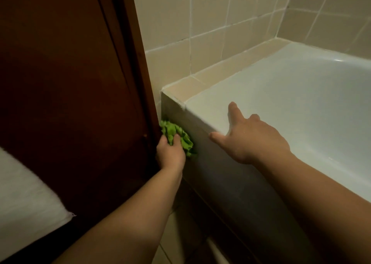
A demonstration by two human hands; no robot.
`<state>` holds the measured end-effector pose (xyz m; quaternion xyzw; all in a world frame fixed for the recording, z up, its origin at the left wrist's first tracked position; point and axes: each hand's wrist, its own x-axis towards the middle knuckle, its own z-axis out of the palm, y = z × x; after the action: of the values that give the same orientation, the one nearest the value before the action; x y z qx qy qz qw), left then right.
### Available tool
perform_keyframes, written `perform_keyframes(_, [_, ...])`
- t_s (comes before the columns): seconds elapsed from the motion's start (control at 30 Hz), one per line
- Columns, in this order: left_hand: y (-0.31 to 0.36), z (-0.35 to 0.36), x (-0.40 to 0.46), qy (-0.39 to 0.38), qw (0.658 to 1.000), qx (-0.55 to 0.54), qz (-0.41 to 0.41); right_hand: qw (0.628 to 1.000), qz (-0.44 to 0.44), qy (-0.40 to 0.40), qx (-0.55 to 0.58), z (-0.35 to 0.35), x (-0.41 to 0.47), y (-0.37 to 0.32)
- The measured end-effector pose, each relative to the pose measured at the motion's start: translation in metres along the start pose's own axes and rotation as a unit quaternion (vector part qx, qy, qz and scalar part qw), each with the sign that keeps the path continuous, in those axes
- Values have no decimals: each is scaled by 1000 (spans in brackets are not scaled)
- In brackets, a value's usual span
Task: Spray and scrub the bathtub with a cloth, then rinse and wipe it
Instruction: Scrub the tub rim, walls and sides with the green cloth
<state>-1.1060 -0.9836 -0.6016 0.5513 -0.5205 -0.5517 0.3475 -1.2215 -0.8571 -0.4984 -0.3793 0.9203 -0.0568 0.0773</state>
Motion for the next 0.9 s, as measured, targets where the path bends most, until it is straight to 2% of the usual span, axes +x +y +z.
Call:
perform_keyframes(0.07, [-6,-2,-4,-21,1000,-21,1,1000,0,2,-1,0,-1,-1])
perform_keyframes(0.2, [25,-9,-3,-17,988,-89,127,1000,3,1,-8,-1,-4,-1])
perform_keyframes(0.27, [33,-7,-1,0,986,-80,148,1000,4,-3,-13,-2,-7,-1])
perform_keyframes(0.3, [26,-4,0,2,990,-55,133,1000,1,-6,-18,-2,-8,-2])
perform_keyframes(0.37, [-3,3,-1,-8,999,12,45,999,-9,-16,-28,-3,-8,-1])
perform_keyframes(0.43, [-37,7,-4,-56,997,27,-34,999,-13,-34,-31,-3,-7,1])
perform_keyframes(0.47, [-45,7,-7,-79,996,11,-48,999,-14,-41,-30,-4,-6,1])
perform_keyframes(0.53, [-44,6,-7,-83,995,-31,-40,998,-10,-47,-32,-4,-5,2])
perform_keyframes(0.63, [-33,9,6,-21,998,-55,-7,999,-4,-42,-33,-2,-3,2])
perform_keyframes(0.77, [-44,22,22,45,998,-35,-16,999,-5,-29,-28,1,-2,2])
perform_keyframes(0.9, [-89,23,15,-19,994,-39,-99,999,-1,-25,-31,-2,-4,-1])
